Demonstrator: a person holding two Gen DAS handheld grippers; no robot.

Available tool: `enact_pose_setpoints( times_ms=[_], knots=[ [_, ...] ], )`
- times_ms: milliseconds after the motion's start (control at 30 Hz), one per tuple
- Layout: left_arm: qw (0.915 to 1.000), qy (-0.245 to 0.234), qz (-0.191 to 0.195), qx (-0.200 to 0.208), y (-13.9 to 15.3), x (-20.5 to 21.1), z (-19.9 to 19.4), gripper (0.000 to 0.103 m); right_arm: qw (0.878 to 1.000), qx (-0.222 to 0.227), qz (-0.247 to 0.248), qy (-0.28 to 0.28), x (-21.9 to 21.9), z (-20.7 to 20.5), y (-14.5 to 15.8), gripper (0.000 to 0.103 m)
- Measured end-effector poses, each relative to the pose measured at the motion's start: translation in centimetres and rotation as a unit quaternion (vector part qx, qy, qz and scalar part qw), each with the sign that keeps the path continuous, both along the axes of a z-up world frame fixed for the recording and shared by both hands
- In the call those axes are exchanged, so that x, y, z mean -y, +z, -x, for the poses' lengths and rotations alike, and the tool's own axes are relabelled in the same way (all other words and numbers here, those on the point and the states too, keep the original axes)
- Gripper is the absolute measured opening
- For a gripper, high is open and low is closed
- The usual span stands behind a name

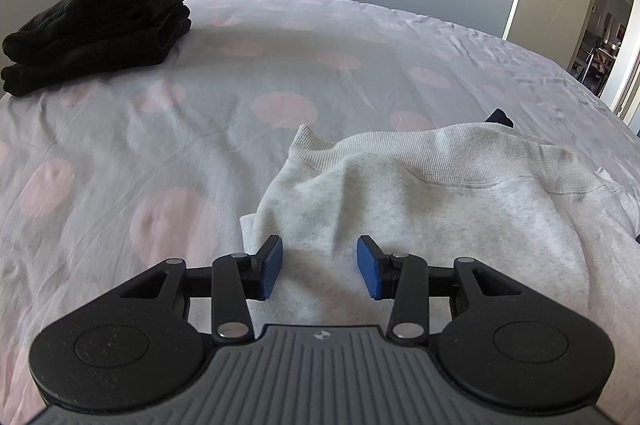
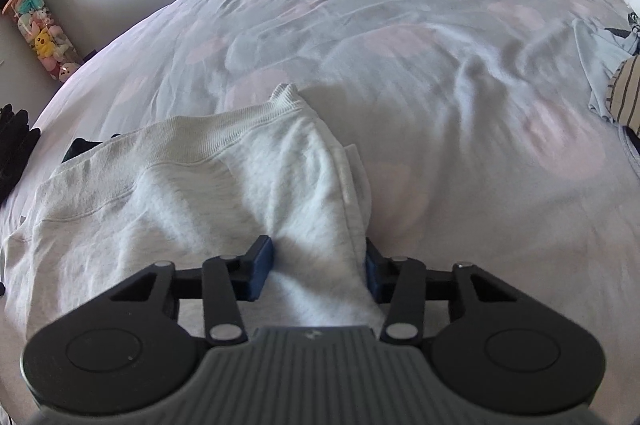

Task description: Fold clothes

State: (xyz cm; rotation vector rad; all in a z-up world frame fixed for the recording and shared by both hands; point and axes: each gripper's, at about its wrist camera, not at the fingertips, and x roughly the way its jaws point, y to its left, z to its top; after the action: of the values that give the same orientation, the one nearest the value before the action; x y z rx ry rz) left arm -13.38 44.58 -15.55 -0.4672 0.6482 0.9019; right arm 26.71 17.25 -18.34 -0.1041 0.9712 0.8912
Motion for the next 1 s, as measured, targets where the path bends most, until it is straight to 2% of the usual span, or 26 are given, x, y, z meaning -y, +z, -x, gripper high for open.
enact_pose_setpoints(
  times_ms=[67, 167, 300, 600, 667, 833, 1000],
  knots=[
    [1.0, -0.001, 0.001, 0.002, 0.1, 0.0, 0.1, 0.048, 1.0, -0.003, 0.002, -0.015, 0.1, -0.1, 0.5, 0.024],
    [0.9999, -0.007, 0.008, 0.008, 0.5, 0.0, 0.3, 0.048, 0.999, -0.021, -0.009, -0.032, 0.5, -0.4, 1.8, 0.011],
    [0.9995, -0.011, 0.02, 0.022, 1.2, 0.1, 0.9, 0.048, 0.999, -0.029, -0.034, -0.019, 0.3, 0.5, 4.5, 0.011],
    [0.9983, -0.011, 0.016, 0.055, 3.1, 0.7, 2.9, 0.048, 0.997, -0.037, -0.063, 0.019, -1.6, 3.9, 11.7, 0.011],
    [0.9976, -0.013, 0.024, 0.064, 3.5, 0.7, 3.4, 0.048, 0.997, -0.032, -0.065, 0.032, -2.3, 5.3, 13.5, 0.01],
    [0.9912, -0.01, 0.08, 0.105, 4.1, 0.1, 5.3, 0.046, 0.995, -0.009, -0.073, 0.064, -4.7, 9.7, 17.6, 0.01],
    [0.9837, 0.005, 0.102, 0.148, 4.6, -0.3, 7.3, 0.042, 0.992, 0.008, -0.079, 0.1, -7.9, 15.3, 20.5, 0.01]
  ],
)
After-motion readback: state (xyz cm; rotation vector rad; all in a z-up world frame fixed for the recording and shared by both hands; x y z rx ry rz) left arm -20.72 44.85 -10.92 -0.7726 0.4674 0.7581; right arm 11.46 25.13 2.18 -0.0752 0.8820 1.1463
